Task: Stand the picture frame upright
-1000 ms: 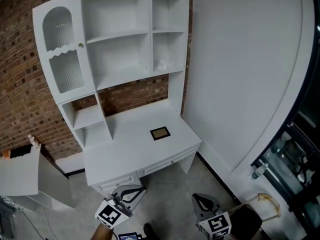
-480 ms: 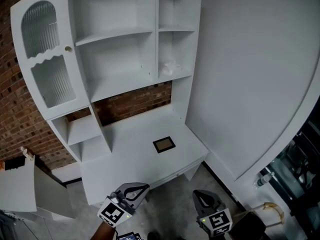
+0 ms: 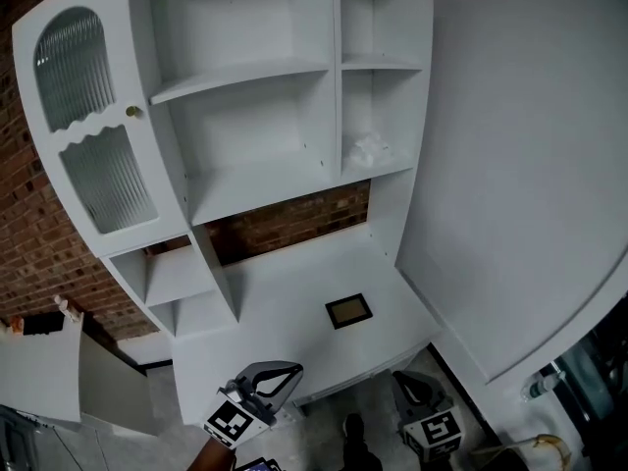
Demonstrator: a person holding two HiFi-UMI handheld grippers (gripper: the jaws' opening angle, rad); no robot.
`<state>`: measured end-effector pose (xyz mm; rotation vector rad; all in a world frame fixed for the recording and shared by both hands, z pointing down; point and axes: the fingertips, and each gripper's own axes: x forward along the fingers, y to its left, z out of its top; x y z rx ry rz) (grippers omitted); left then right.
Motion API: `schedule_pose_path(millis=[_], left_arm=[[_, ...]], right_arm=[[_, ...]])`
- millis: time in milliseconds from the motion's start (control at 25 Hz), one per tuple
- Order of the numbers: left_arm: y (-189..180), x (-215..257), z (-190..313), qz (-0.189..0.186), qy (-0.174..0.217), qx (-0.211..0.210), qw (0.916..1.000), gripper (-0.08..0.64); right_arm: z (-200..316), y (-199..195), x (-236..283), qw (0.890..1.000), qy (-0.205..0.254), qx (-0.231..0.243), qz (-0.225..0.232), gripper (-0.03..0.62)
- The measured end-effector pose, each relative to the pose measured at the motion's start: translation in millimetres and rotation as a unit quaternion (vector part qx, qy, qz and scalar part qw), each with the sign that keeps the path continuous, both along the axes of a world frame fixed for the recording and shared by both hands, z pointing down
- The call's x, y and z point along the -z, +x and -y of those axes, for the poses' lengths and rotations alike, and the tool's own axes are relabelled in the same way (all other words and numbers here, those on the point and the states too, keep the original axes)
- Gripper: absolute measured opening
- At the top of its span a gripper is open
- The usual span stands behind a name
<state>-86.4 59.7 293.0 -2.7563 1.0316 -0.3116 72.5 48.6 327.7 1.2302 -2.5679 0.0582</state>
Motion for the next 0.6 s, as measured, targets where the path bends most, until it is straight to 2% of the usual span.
schedule_pose_path(millis=[200,360,600], left_arm=[[-3,-24,68,-0.006,-0.019,0.046,0.9987,0.006],[7,-42,131,-0.01,-0.041,0.066,0.9969,0.006],[13,-95,213,-0.027,-0.105,0.108,0.9883,0.006]], right_arm=[[78,-3,-35,0.999,0.0,0.033,0.004,0.003],[139,-4,-36,0.998,-0.02,0.06,0.0,0.003],[226,4,-72,0.994,-0.061,0.084,-0.012,0.003]])
